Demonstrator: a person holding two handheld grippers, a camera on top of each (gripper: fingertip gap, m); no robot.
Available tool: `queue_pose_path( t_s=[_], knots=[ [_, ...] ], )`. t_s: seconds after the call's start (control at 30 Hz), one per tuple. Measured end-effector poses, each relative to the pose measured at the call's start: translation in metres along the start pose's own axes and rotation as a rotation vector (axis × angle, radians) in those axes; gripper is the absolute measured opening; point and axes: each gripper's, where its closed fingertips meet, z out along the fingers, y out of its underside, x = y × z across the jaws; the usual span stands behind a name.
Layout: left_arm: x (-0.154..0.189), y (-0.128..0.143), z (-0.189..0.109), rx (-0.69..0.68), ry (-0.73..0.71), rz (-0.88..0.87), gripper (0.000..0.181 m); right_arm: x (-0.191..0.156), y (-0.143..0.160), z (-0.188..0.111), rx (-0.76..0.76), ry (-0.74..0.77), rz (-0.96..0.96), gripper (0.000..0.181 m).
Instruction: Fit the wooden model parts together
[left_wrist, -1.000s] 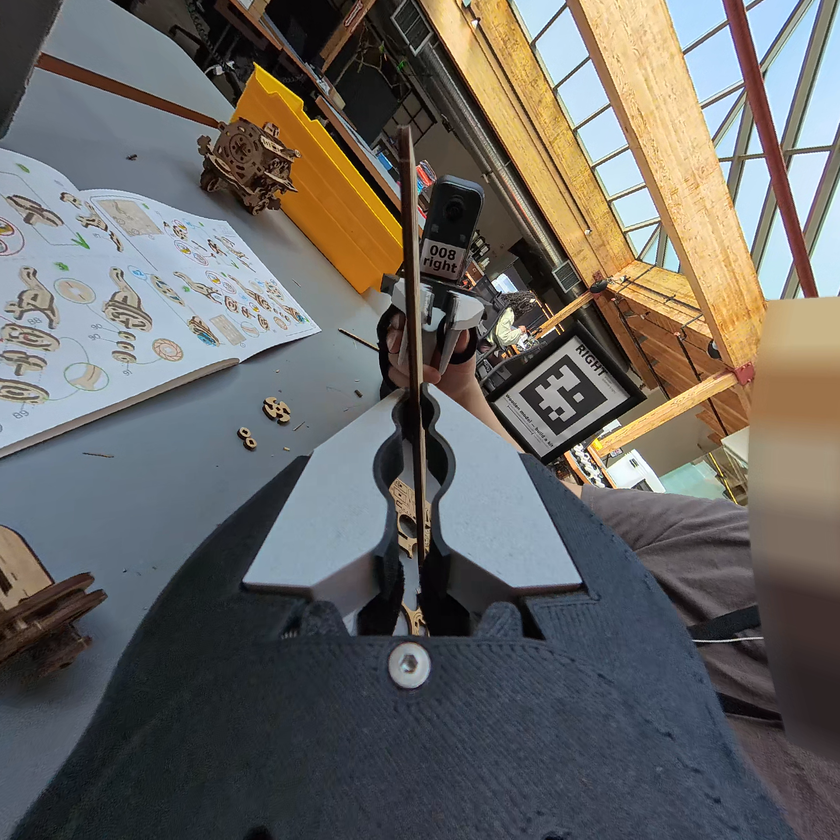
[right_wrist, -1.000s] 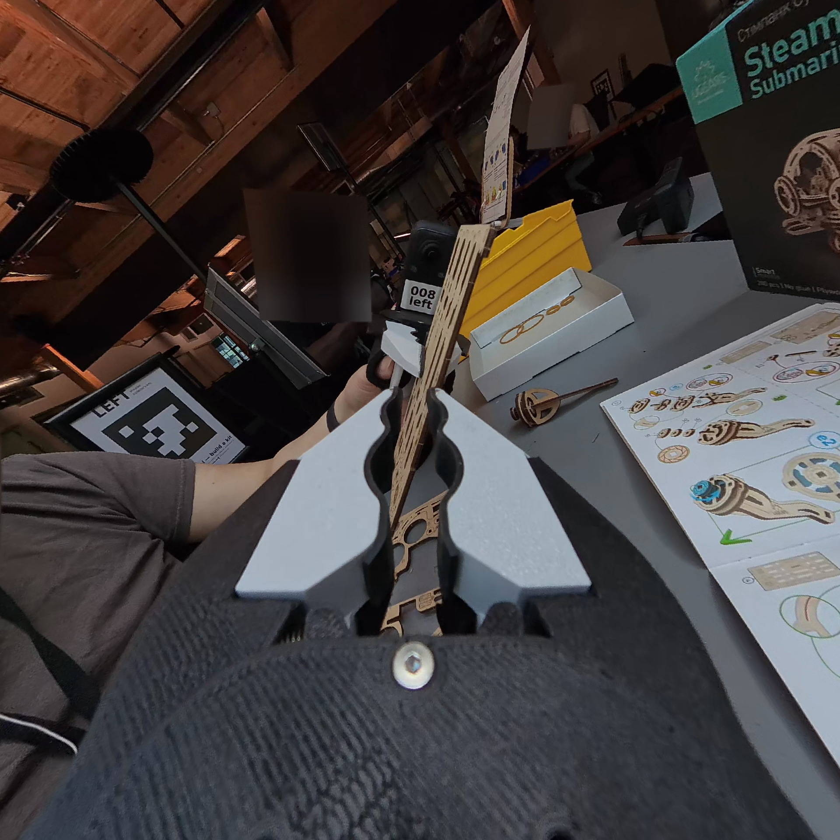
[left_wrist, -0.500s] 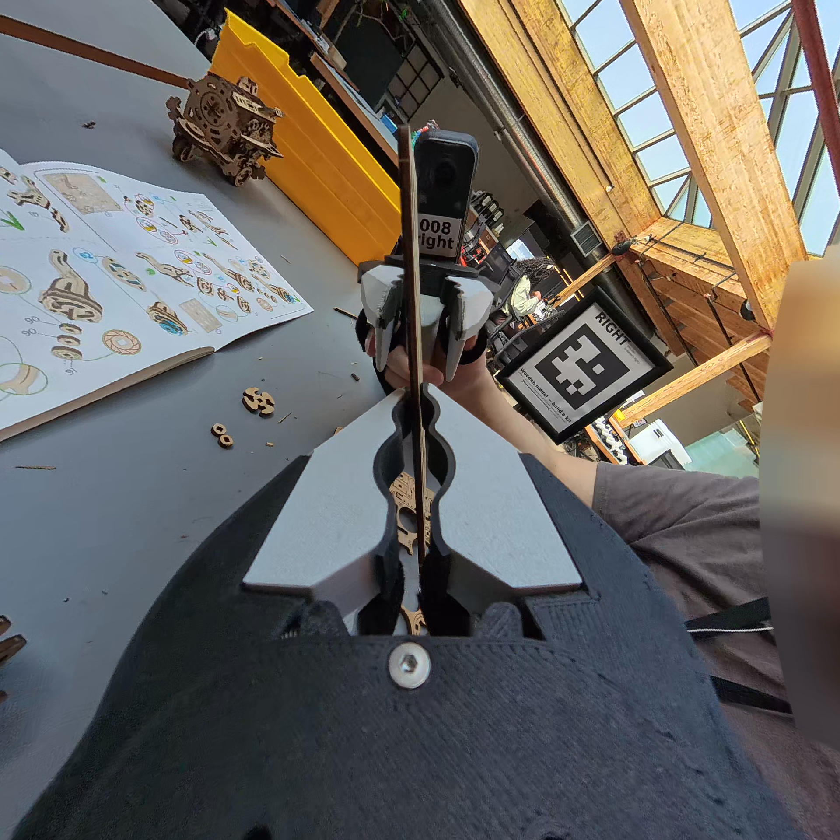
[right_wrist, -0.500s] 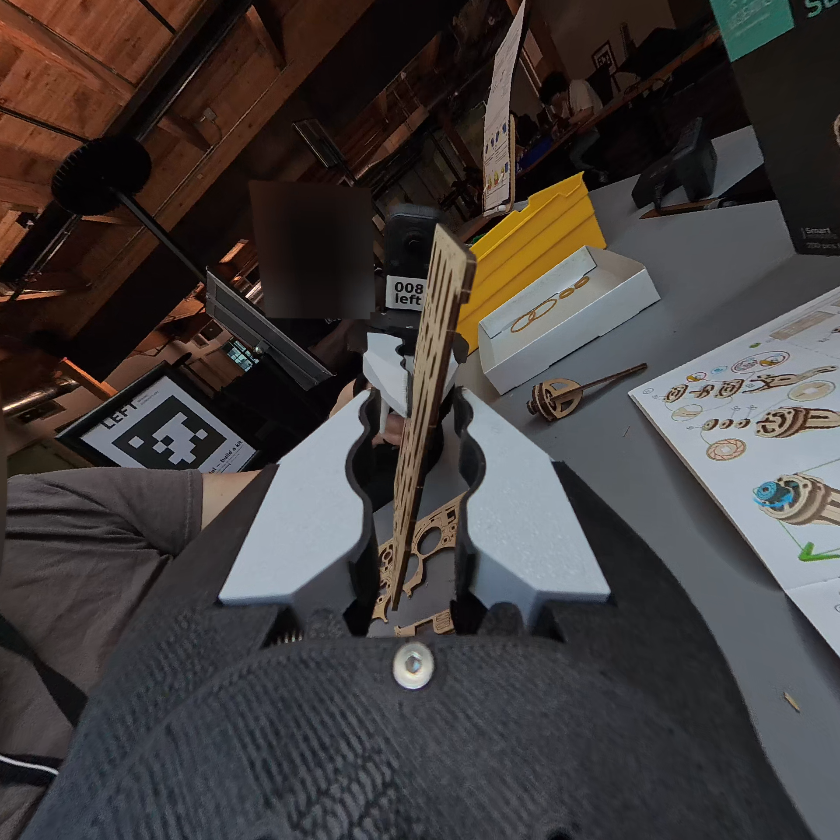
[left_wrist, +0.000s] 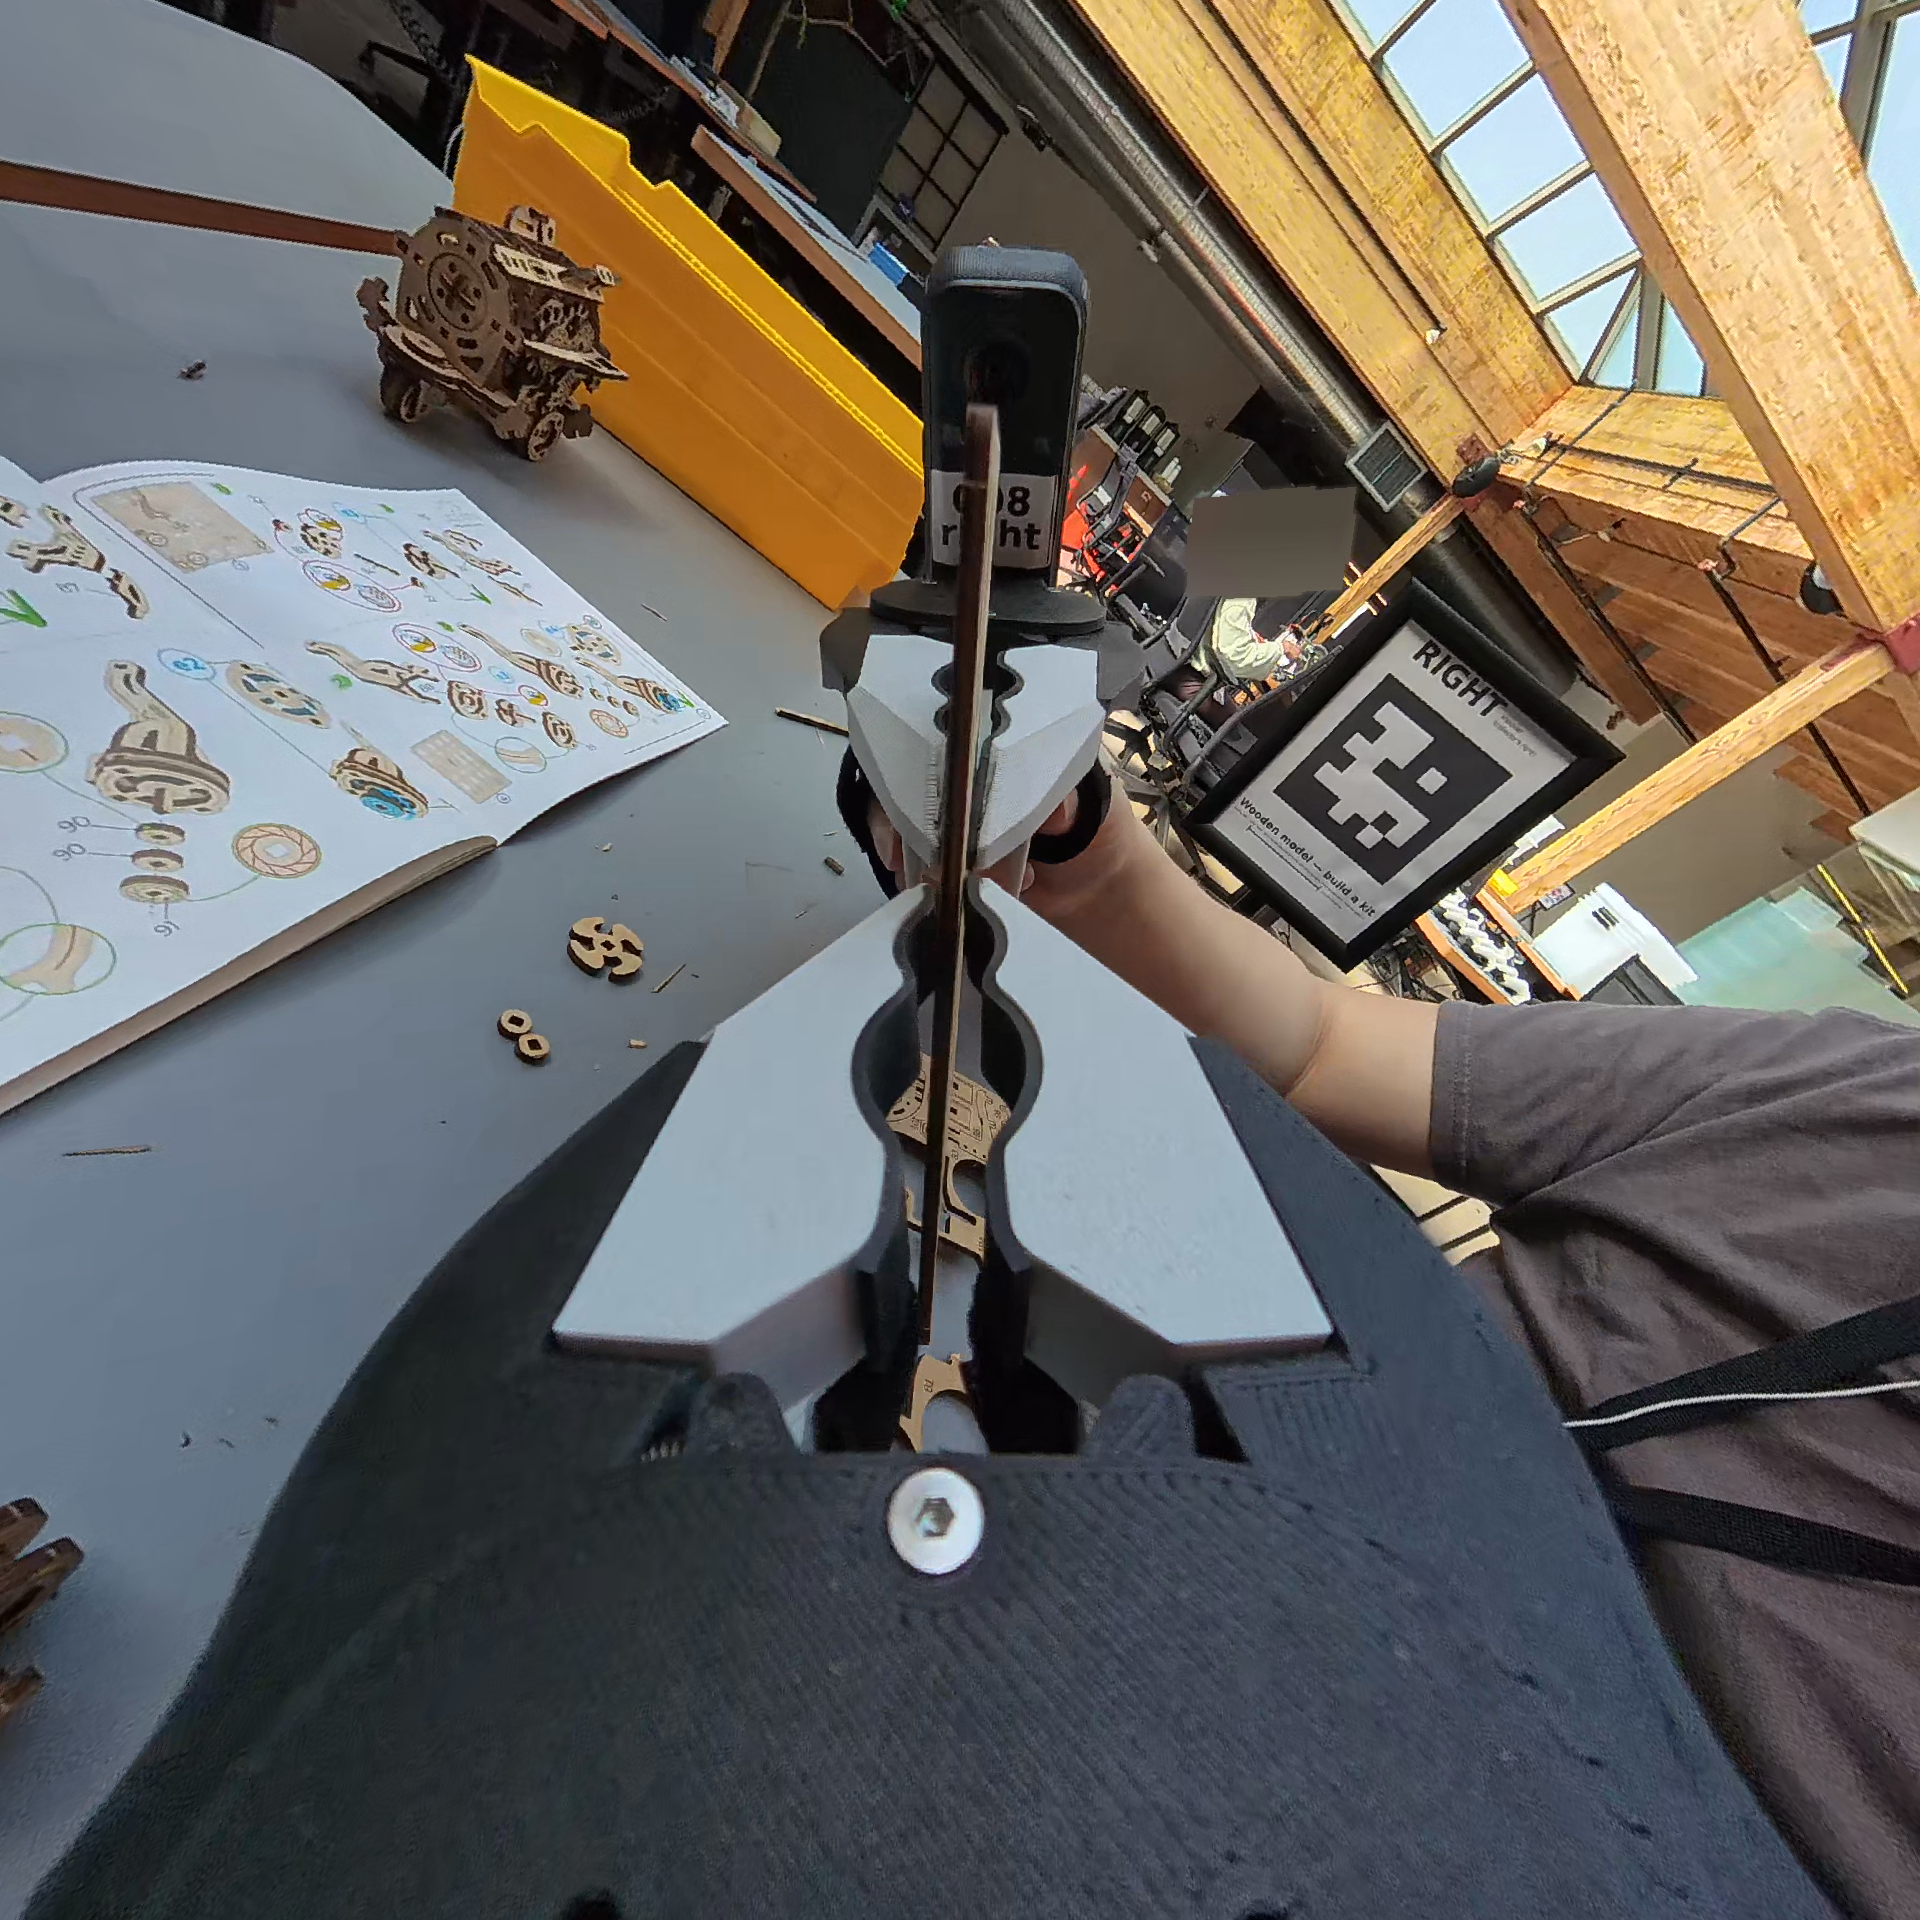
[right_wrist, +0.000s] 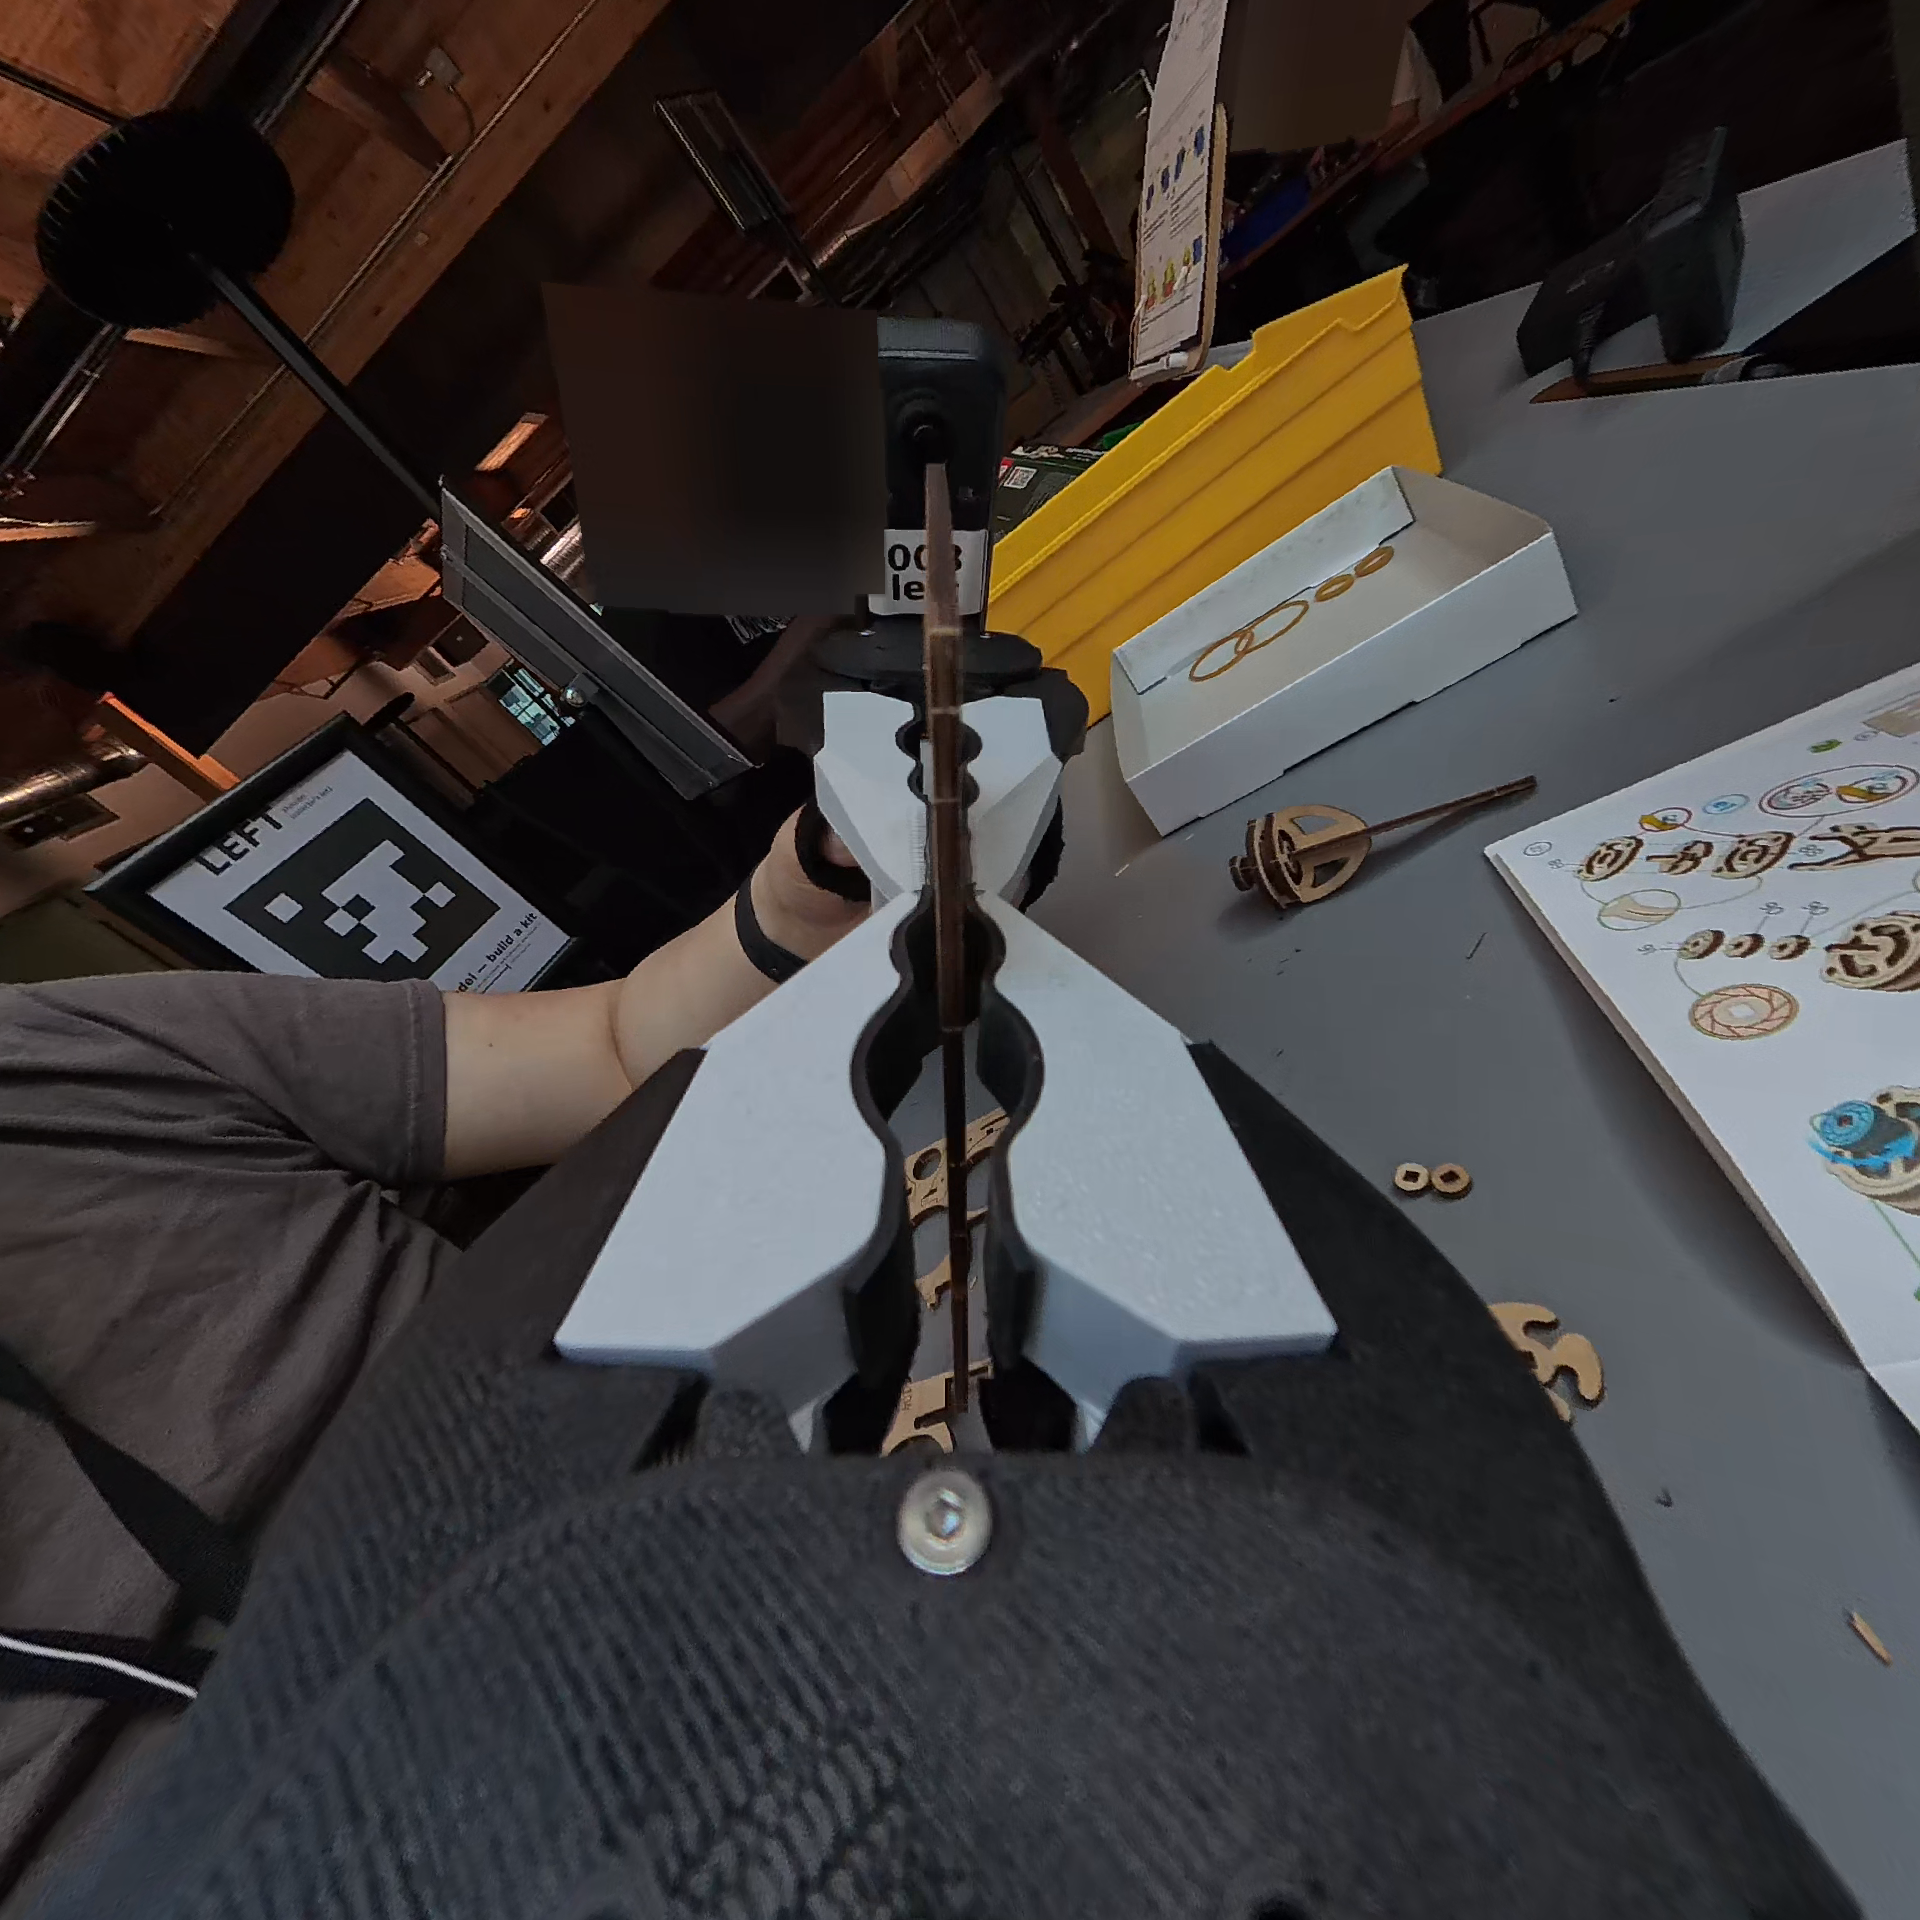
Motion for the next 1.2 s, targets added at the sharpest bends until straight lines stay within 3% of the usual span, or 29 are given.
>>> queue_pose_path(
  t_s=[0.23, 1.0, 1.1, 1.2],
  knots=[
    [-0.002, -0.001, 0.000, -0.017, -0.083, 0.075, 0.001, 0.006, -0.007, -0.001, 0.050, 0.063, -0.012, 0.008],
    [-0.003, 0.000, 0.005, -0.008, -0.199, 0.144, 0.001, 0.011, -0.005, -0.006, 0.007, 0.174, -0.100, 0.015],
    [-0.003, -0.001, 0.005, 0.007, -0.176, 0.124, 0.001, 0.010, -0.006, -0.006, 0.023, 0.160, -0.086, 0.016],
    [0.007, -0.009, 0.005, 0.053, -0.116, 0.104, 0.001, -0.004, -0.018, -0.007, 0.098, 0.049, -0.057, 0.011]
  ],
)
